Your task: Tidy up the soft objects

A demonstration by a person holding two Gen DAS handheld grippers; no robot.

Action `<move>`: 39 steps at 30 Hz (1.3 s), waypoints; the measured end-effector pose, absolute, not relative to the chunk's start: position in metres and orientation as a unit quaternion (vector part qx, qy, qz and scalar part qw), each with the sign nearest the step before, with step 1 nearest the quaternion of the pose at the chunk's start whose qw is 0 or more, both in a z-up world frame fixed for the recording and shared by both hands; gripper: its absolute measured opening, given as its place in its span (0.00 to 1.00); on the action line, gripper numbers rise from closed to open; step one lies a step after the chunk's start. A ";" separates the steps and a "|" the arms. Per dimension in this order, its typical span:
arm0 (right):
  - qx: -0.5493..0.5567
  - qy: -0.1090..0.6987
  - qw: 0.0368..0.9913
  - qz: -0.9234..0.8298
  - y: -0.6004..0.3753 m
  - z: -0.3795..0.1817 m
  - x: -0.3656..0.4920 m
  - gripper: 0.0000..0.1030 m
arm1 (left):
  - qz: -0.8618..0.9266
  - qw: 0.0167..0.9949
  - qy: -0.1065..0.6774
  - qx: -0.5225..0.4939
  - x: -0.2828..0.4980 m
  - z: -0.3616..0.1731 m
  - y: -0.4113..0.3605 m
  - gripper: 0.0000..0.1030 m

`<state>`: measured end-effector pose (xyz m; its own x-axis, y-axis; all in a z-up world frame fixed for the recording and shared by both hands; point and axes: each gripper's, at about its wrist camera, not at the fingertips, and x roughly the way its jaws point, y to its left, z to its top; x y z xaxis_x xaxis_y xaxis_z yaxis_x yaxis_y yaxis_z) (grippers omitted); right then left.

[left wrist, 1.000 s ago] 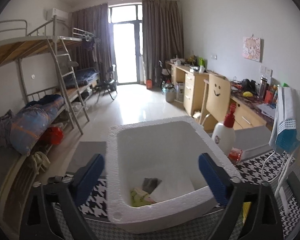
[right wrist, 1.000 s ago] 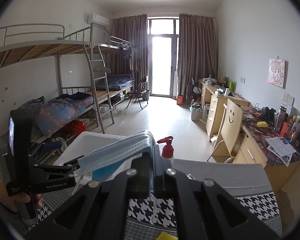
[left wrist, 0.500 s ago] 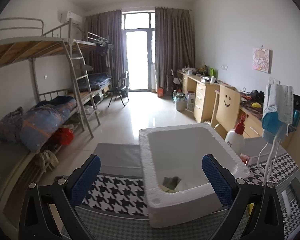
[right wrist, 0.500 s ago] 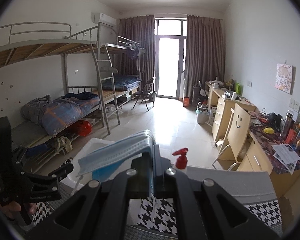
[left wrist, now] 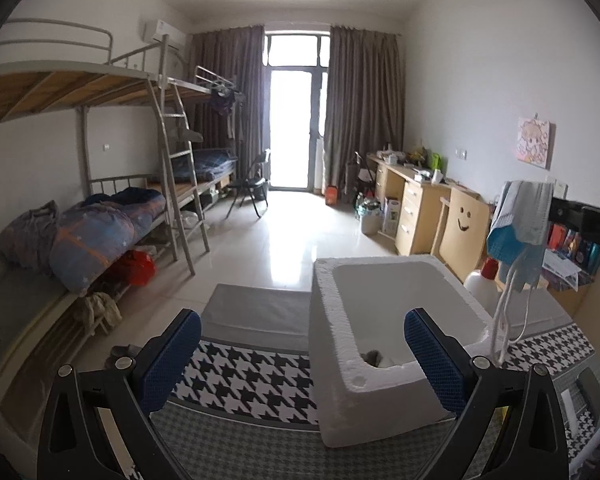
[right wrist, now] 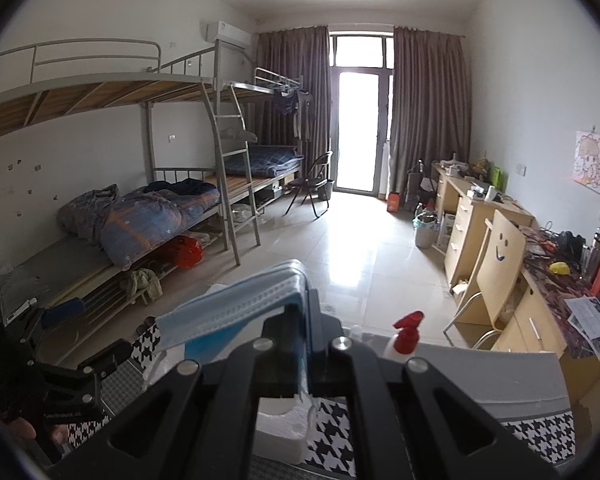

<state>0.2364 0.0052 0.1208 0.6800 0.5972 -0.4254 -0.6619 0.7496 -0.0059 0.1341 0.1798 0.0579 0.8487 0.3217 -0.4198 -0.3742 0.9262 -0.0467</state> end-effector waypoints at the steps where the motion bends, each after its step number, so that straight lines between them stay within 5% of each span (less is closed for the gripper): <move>1: -0.081 0.204 0.912 0.346 0.008 0.121 0.237 0.04 | 0.185 0.959 0.205 -0.065 0.132 0.057 0.181 0.99; 39: -0.150 0.315 0.872 0.343 0.085 0.064 0.274 0.04 | 0.200 0.953 0.212 -0.083 0.111 0.033 0.213 0.99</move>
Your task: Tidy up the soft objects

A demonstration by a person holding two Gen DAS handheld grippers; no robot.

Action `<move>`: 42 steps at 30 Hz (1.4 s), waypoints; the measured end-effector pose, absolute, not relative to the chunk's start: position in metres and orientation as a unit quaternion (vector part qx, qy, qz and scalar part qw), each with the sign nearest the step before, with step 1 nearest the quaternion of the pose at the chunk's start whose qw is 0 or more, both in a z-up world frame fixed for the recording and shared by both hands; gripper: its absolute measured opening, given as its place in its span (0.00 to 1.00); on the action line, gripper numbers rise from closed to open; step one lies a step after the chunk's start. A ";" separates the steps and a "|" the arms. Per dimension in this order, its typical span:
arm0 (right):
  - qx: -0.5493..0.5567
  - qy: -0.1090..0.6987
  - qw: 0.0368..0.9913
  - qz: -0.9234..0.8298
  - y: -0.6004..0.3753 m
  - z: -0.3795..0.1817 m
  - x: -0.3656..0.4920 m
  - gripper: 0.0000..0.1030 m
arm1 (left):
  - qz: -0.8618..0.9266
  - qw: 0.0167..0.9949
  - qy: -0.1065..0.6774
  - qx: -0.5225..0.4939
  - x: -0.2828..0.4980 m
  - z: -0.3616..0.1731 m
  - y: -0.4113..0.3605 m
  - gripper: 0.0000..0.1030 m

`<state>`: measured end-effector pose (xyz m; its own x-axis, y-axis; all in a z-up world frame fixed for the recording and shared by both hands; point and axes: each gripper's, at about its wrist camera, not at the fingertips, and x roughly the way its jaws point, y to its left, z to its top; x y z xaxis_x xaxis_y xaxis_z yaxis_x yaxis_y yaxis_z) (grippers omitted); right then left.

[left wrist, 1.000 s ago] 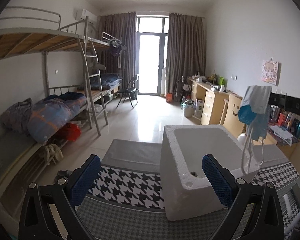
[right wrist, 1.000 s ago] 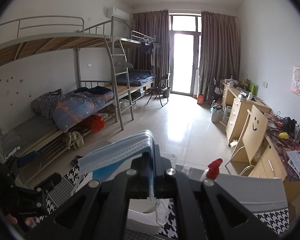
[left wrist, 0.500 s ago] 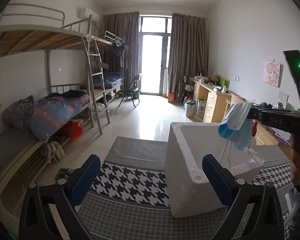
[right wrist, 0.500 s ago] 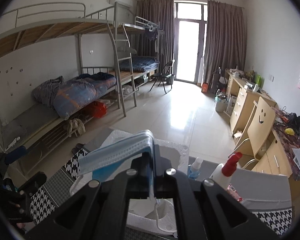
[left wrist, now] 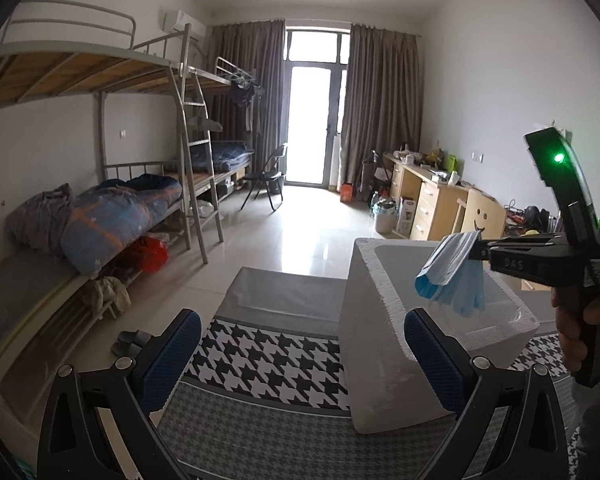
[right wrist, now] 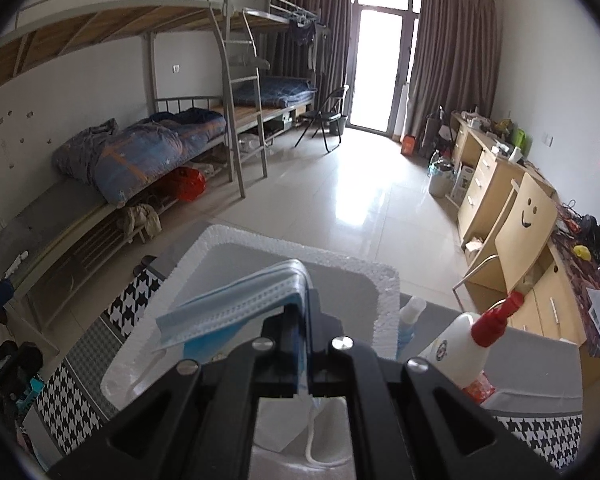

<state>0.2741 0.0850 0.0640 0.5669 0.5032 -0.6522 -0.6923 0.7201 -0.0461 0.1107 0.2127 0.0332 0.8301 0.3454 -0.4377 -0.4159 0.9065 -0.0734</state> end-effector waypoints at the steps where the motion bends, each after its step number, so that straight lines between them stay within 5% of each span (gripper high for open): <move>1: -0.153 0.317 0.871 0.343 0.086 0.063 0.275 0.04 | 0.201 0.953 0.213 -0.084 0.111 0.033 0.213 0.99; 5: -0.177 0.330 0.862 0.342 0.095 0.055 0.276 0.05 | 0.200 0.952 0.216 -0.086 0.113 0.031 0.215 0.99; 7: -0.187 0.338 0.859 0.335 0.098 0.051 0.278 0.14 | 0.199 0.952 0.218 -0.086 0.114 0.031 0.215 0.99; 10: -0.213 0.349 0.850 0.333 0.103 0.045 0.279 0.59 | 0.198 0.952 0.217 -0.087 0.114 0.030 0.216 0.99; 11: -0.216 0.345 0.850 0.334 0.102 0.045 0.278 0.62 | 0.197 0.952 0.217 -0.087 0.114 0.030 0.216 0.99; 28: -0.182 0.330 0.858 0.349 0.070 0.063 0.266 0.63 | 0.184 0.956 0.212 -0.083 0.116 0.035 0.203 0.99; 34: -0.159 0.292 0.873 0.356 0.054 0.075 0.252 0.83 | 0.173 0.963 0.199 -0.064 0.113 0.046 0.187 0.99; 42: -0.139 0.259 0.884 0.363 0.027 0.085 0.232 0.88 | 0.180 0.965 0.185 -0.047 0.107 0.053 0.169 0.99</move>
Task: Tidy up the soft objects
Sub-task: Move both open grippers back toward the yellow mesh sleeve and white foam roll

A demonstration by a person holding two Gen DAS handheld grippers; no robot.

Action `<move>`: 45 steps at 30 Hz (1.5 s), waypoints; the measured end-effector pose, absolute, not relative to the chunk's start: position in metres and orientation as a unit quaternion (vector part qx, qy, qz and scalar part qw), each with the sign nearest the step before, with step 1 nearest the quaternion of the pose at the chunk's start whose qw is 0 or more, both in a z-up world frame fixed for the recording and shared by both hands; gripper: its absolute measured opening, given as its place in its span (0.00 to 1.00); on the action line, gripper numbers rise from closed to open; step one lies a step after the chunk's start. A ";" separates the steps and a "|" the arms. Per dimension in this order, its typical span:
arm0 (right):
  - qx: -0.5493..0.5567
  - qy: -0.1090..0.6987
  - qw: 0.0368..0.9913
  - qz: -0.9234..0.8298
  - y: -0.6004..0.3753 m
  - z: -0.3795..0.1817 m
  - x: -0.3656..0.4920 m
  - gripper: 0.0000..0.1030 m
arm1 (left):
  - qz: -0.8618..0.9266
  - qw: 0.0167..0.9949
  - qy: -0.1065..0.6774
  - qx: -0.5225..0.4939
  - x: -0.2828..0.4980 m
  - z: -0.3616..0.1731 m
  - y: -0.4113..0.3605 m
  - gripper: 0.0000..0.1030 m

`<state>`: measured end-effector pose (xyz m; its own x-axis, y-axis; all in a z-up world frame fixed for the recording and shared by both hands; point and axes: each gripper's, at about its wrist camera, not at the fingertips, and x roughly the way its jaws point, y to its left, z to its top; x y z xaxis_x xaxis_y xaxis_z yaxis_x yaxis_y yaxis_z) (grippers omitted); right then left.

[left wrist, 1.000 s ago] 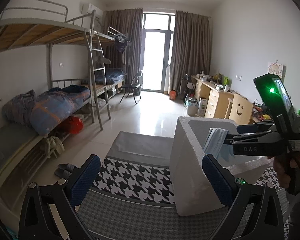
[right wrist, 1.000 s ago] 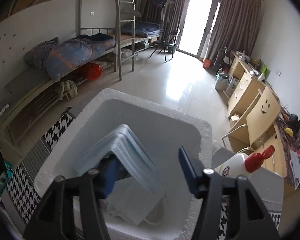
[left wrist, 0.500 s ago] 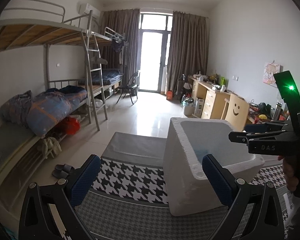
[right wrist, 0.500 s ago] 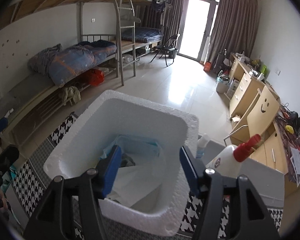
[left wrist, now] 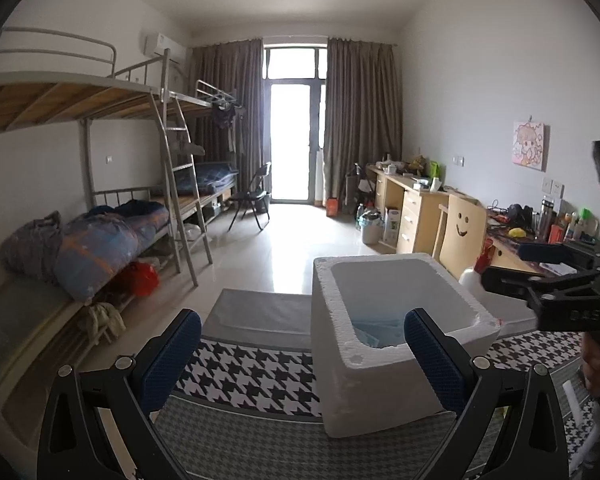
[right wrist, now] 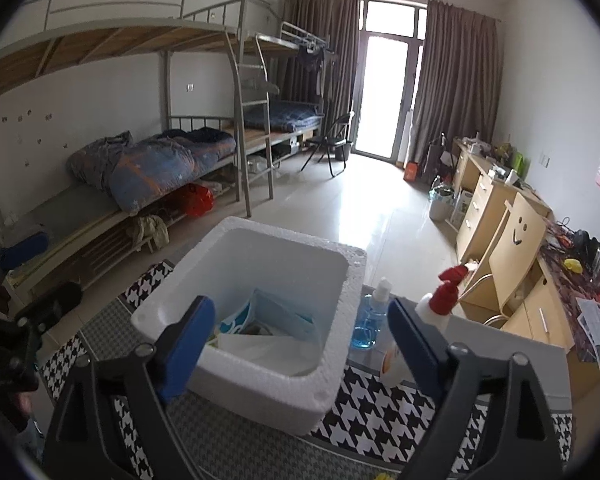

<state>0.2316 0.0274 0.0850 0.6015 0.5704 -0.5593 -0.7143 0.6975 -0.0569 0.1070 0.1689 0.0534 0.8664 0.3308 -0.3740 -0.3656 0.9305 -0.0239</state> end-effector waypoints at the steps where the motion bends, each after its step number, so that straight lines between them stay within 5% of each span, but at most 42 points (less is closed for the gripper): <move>1: -0.130 0.257 0.885 0.364 0.022 0.086 0.229 0.88 | 0.180 0.965 0.183 -0.047 0.106 0.054 0.167 0.99; 45: -0.064 0.180 0.934 0.303 -0.101 0.096 0.150 0.89 | 0.079 0.982 0.172 -0.019 0.075 0.077 0.073 0.99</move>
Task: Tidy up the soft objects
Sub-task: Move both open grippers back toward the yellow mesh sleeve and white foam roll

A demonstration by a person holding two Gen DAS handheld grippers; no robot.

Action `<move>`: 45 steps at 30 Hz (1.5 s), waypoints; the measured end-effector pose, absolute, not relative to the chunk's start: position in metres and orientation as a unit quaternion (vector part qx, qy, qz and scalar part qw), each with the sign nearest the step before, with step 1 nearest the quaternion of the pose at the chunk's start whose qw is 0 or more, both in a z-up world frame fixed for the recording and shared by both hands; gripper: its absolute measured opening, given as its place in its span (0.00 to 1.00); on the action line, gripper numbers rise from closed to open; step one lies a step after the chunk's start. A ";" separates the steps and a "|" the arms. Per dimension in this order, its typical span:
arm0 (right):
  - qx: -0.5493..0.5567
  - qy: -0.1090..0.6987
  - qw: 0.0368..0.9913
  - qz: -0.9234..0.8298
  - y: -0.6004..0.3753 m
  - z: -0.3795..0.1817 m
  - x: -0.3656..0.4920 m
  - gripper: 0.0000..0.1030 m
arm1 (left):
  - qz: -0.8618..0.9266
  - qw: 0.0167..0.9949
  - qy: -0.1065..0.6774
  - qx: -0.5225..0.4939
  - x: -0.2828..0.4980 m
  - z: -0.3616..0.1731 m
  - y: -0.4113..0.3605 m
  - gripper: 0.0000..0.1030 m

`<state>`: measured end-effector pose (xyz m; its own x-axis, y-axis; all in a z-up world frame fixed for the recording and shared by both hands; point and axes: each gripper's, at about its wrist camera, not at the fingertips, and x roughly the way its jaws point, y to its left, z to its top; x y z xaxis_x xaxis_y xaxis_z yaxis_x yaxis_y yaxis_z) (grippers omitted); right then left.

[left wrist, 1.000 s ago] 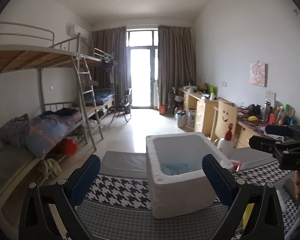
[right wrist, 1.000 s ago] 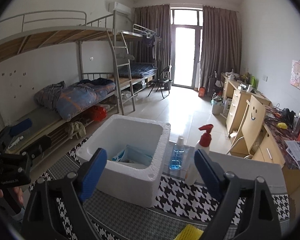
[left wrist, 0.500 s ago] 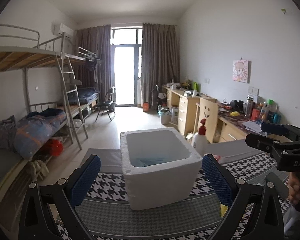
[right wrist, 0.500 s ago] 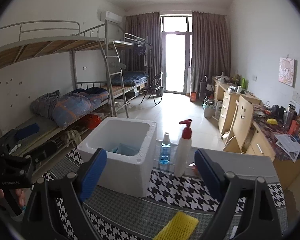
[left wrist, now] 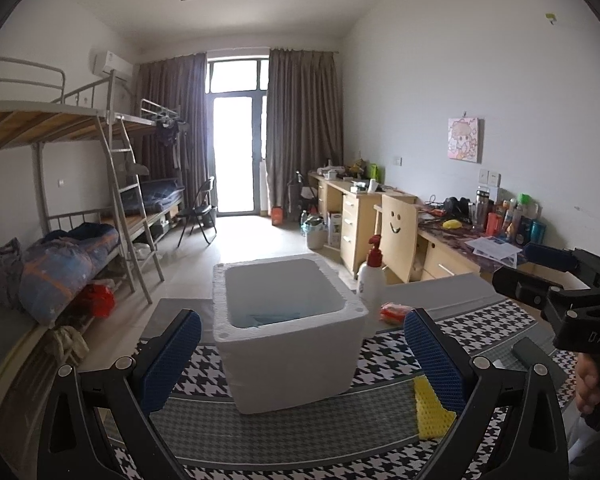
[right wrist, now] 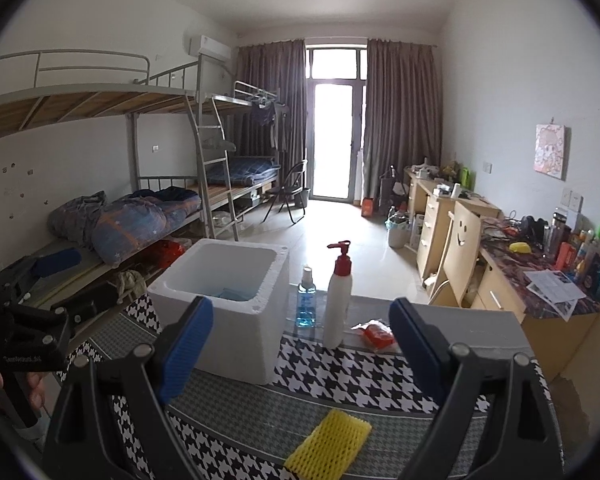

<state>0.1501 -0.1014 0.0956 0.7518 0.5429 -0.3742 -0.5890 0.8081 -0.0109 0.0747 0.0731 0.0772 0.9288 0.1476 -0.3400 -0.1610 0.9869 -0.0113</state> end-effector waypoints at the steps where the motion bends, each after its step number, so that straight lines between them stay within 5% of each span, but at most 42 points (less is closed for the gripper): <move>1: -0.063 0.180 0.934 0.303 -0.102 0.095 0.149 0.89 | 0.077 0.982 0.171 -0.018 0.074 0.077 0.071 0.99; 45: -0.018 0.168 0.963 0.208 -0.180 0.057 0.122 0.89 | -0.002 0.987 0.161 -0.010 0.081 0.045 0.004 0.99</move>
<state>0.1219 -0.1805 0.0568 0.8565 0.3956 -0.3315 -0.4077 0.9124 0.0355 0.0813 0.0042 0.0446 0.9482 -0.0079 -0.3175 0.0015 0.9998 -0.0203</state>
